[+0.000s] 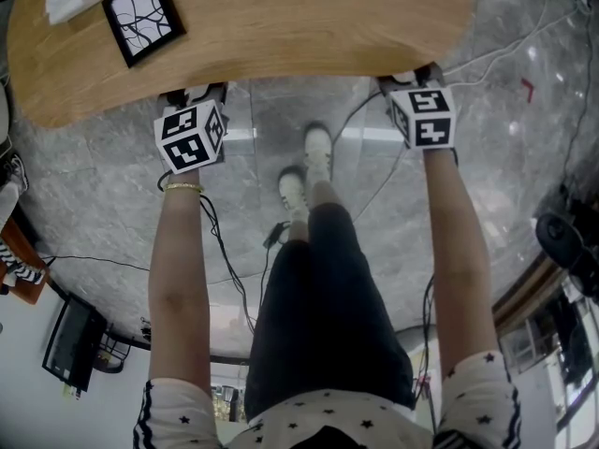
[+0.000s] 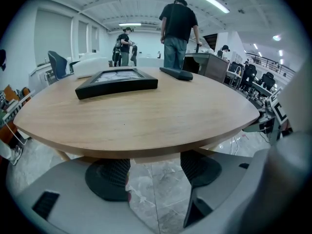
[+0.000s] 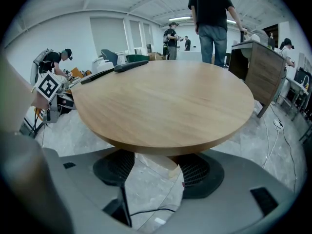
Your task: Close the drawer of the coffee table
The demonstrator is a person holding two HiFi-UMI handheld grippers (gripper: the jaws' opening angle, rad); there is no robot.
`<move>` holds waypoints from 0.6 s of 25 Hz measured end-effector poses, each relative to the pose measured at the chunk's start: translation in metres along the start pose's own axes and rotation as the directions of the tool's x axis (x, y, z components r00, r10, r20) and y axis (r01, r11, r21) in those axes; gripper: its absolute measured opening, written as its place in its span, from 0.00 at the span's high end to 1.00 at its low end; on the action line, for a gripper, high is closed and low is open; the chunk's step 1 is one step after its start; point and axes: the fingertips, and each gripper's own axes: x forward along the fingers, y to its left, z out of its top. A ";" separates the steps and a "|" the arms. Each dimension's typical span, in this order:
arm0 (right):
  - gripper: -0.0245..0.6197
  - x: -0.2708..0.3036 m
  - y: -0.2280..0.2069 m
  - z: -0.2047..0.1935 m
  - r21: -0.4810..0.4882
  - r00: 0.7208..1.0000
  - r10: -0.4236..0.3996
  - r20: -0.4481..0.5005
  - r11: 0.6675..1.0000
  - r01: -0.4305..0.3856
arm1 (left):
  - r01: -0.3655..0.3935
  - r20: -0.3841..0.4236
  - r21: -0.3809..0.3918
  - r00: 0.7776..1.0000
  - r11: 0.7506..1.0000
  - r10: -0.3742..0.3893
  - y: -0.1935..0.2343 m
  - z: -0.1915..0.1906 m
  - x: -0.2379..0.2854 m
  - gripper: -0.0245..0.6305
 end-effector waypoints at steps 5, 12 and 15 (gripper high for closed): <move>0.52 0.000 -0.001 0.003 -0.001 1.000 0.000 0.002 1.000 0.000 | -0.007 0.008 -0.010 1.000 1.000 0.007 0.000 0.002 0.000 0.45; 0.52 0.000 -0.001 0.001 -0.014 1.000 -0.007 -0.002 1.000 0.007 | -0.012 0.011 -0.001 1.000 1.000 0.012 0.000 0.001 -0.001 0.45; 0.52 -0.004 0.001 0.005 -0.014 1.000 -0.016 -0.003 1.000 0.016 | -0.025 0.011 -0.019 1.000 1.000 0.025 0.003 -0.001 -0.002 0.45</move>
